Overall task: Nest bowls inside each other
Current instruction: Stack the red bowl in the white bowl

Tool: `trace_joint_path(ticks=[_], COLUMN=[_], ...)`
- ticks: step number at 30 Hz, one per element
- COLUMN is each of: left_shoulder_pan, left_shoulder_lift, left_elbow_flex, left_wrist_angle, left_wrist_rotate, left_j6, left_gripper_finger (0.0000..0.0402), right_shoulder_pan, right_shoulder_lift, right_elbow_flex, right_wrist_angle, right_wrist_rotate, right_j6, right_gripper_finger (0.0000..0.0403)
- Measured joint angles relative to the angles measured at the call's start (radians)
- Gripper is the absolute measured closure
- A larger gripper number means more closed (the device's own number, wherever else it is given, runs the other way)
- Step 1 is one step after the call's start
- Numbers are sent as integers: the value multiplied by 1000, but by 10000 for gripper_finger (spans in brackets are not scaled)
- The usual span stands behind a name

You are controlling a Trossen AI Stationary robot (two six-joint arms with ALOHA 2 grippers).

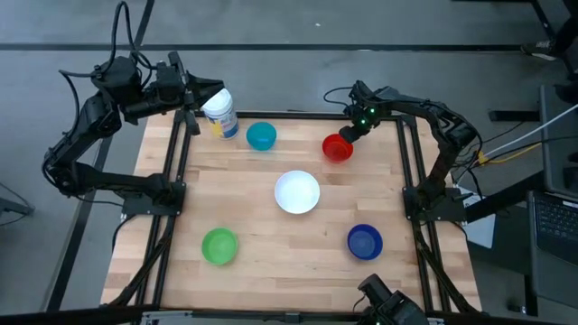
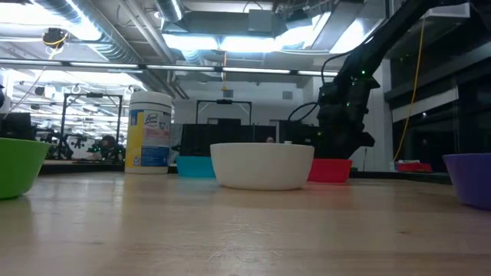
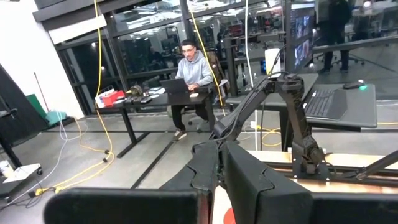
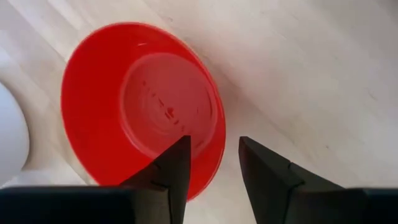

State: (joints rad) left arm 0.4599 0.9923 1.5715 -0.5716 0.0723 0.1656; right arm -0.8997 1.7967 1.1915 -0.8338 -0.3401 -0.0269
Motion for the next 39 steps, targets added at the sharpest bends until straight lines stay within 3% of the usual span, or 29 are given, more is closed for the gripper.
trace_joint_path(ticks=[18,25,30,34,39], left_shoulder_pan=[0,0,0,0,0], left_shoulder_lift=[-3,-7,-19,-31,-46], left_elbow_flex=[0,-1,-1,-1,-1], left_wrist_angle=[30,29,30,36,41], left_wrist_rotate=[18,32,31,31,27], left_j6=[-6,-12,-13,-13,-13], left_gripper_finger=[373,373,373,373,373], right_shoulder_pan=[0,8,30,53,108], right_shoulder_lift=[0,0,0,0,-2], right_elbow_flex=[-1,-71,-110,-114,-114], right_wrist_angle=[23,62,75,76,78], right_wrist_rotate=[10,-19,2,7,9], right_j6=[6,20,24,23,30], right_gripper_finger=[255,264,301,383,396])
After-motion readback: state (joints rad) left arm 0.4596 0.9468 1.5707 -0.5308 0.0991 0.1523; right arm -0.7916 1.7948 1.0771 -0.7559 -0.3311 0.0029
